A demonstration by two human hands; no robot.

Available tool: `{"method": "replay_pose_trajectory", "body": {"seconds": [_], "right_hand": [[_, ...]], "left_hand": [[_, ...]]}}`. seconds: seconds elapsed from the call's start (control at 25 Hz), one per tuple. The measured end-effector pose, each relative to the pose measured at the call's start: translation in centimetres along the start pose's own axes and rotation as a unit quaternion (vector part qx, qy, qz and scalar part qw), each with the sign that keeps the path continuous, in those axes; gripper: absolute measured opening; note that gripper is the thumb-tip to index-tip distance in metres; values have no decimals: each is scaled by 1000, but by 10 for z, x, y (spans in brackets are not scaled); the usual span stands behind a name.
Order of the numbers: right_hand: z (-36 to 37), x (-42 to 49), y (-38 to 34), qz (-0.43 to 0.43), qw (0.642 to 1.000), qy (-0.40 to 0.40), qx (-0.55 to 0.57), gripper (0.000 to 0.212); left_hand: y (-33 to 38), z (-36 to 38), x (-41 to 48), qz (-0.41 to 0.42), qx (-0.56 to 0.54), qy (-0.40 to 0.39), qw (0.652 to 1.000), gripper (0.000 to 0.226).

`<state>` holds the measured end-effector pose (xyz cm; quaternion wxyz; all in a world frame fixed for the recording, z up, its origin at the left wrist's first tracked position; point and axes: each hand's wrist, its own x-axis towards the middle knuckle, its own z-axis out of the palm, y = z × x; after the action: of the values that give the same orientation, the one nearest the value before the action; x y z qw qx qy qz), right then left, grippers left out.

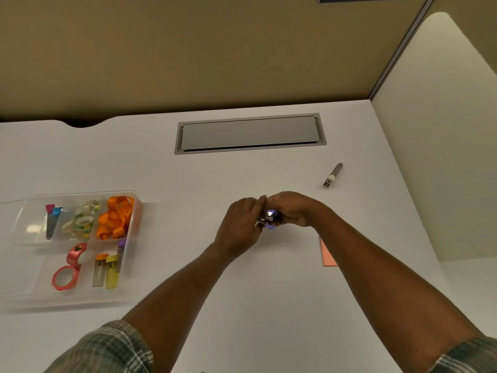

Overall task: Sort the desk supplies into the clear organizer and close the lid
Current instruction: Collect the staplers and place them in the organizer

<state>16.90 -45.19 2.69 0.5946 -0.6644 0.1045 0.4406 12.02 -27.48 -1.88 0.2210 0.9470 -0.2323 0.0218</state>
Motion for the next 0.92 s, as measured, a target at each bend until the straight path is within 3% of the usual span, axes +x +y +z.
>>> {"method": "replay_pose_trajectory", "body": {"seconds": [0.12, 0.2, 0.28, 0.32, 0.4, 0.52, 0.6, 0.72, 0.92], "right_hand": [[-15, -2, -5, 12, 1000, 14, 13, 23], [-34, 5, -4, -20, 981, 173, -83, 21], [-60, 10, 1, -53, 879, 398, -257, 21], [-72, 10, 5, -43, 830, 458, -315, 28], [-89, 11, 15, 12, 794, 490, -361, 43], [-101, 17, 25, 87, 790, 489, -360, 45], [-103, 20, 35, 89, 792, 497, -343, 42], [-100, 21, 53, 10, 780, 518, -351, 22], [-52, 10, 45, -165, 856, 458, -173, 21]], "left_hand": [[7, -4, 6, -65, -62, -18, 996, 37], [10, -4, 7, -122, -81, -38, 988, 21], [12, -2, 4, -168, -110, -54, 978, 18], [12, -1, 1, -185, -124, -60, 973, 17], [10, 2, -4, -205, -138, -75, 966, 16], [5, 6, -11, -216, -154, -84, 960, 16], [2, 4, -15, -227, -164, -88, 956, 17], [-4, -2, -19, -254, -186, -81, 946, 16], [-18, -17, -23, -280, -250, -54, 925, 25]]}}
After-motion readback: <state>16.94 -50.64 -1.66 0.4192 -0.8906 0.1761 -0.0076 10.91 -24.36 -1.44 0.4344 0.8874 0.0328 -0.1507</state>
